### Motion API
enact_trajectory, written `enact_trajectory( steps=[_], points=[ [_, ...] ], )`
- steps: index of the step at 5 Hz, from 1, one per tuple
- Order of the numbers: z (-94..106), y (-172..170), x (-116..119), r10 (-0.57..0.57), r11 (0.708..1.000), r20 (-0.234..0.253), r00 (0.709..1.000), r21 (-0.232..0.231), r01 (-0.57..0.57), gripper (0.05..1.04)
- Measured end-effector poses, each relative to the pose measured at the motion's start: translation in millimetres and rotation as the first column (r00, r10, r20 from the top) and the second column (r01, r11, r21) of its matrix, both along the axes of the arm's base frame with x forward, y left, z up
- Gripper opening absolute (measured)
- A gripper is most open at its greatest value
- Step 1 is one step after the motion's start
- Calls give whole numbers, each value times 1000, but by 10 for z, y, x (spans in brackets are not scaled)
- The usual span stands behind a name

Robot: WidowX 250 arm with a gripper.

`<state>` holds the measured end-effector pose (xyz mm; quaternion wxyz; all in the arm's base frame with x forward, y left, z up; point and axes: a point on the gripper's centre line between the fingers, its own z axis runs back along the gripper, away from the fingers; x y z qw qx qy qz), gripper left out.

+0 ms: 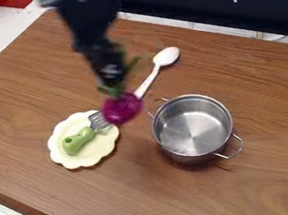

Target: Moved the maroon object from the silver pot to the bottom left side of the table

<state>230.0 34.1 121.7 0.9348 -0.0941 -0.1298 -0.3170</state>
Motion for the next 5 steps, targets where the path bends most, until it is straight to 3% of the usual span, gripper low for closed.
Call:
enact_trajectory(
  steps=[2,3,5],
  points=[
    [-36,716,-313,-61,998,-15,998,22,62,71],
    [-128,1060,-348,-63,998,-45,997,13,64,71],
    [-359,1237,-502,-187,981,-60,980,40,190,71]
  ],
)
